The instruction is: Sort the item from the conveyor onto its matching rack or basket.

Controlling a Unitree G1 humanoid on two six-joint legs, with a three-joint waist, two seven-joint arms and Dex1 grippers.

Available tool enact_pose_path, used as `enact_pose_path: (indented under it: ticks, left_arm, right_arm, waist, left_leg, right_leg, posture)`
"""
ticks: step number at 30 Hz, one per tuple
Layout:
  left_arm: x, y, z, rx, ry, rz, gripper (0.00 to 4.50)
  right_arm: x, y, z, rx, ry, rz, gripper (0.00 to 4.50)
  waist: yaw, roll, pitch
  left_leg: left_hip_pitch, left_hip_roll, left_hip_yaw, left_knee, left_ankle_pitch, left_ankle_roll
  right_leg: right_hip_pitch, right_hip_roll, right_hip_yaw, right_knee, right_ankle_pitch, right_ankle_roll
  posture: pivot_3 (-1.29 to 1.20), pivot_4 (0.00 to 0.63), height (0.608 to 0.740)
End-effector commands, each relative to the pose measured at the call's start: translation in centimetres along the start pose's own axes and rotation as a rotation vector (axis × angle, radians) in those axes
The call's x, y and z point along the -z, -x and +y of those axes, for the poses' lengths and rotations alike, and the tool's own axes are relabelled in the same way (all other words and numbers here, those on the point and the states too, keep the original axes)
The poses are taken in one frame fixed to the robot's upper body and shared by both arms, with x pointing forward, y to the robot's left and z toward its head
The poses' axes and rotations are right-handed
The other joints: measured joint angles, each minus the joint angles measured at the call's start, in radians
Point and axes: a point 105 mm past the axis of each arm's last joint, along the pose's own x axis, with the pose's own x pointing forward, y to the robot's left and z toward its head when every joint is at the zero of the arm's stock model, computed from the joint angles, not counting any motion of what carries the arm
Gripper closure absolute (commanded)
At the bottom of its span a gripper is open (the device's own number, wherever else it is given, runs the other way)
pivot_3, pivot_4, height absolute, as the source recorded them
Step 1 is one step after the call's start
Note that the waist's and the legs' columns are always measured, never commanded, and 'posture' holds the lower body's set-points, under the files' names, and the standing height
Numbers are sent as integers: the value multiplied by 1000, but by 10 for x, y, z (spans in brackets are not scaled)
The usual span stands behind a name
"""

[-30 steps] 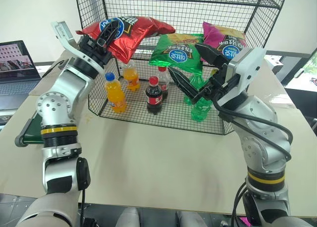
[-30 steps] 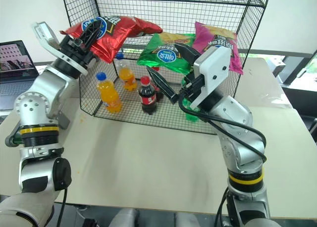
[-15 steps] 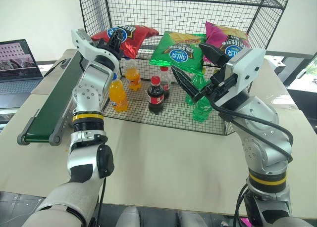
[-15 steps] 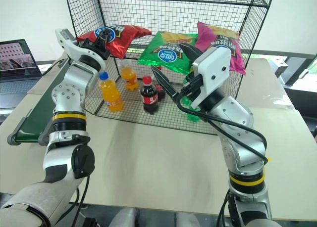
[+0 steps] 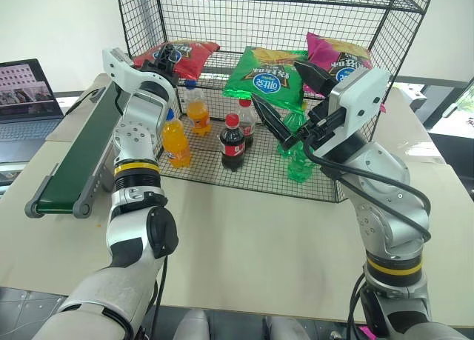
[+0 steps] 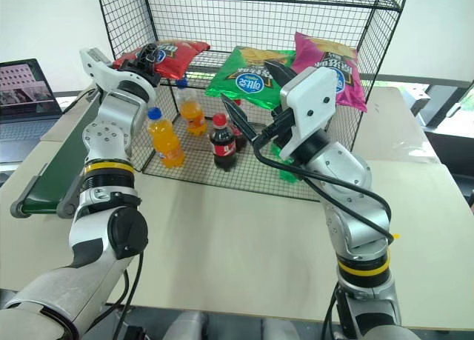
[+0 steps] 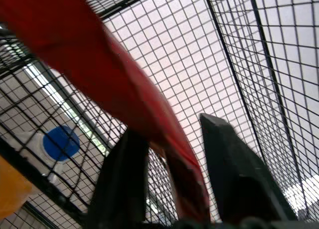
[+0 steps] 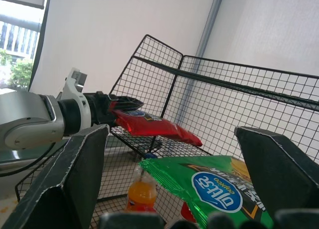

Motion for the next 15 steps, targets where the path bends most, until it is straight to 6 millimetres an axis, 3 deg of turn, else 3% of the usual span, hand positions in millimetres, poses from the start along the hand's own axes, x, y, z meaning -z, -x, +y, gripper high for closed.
enact_pose_path:
  ticks: [1,4,12,15]
  left_arm:
    - [-14,8,-23,88,-27,-19,1279]
    - [-16,17,-20,73,-35,-12,43]
    - [-13,61,-19,52,-118,44,43]
    - [-7,90,-9,36,-367,133,43]
  right_arm:
    - [-8,0,2,-6,6,-34,0]
    - [-7,-1,2,-9,-1,-35,0]
    - [-2,-1,4,-11,-34,-37,0]
    - [12,8,8,12,-67,7,0]
  waist:
    - [0,0,0]
    - [-1,0,0]
    - [0,0,0]
    - [-2,0,0]
  left_leg:
    - [0,0,0,0,0,0]
    - [1,0,0,0,0,0]
    - [1,0,0,1,0,0]
    - [1,0,-1,1,0,0]
  right_leg:
    - [0,0,0,0,0,0]
    - [0,0,0,2,0,0]
    - [0,0,0,3,0,0]
    - [0,0,0,3,0,0]
  posture:
    - [0,150,740]
    - [0,150,740]
    - [0,150,740]
    - [0,150,740]
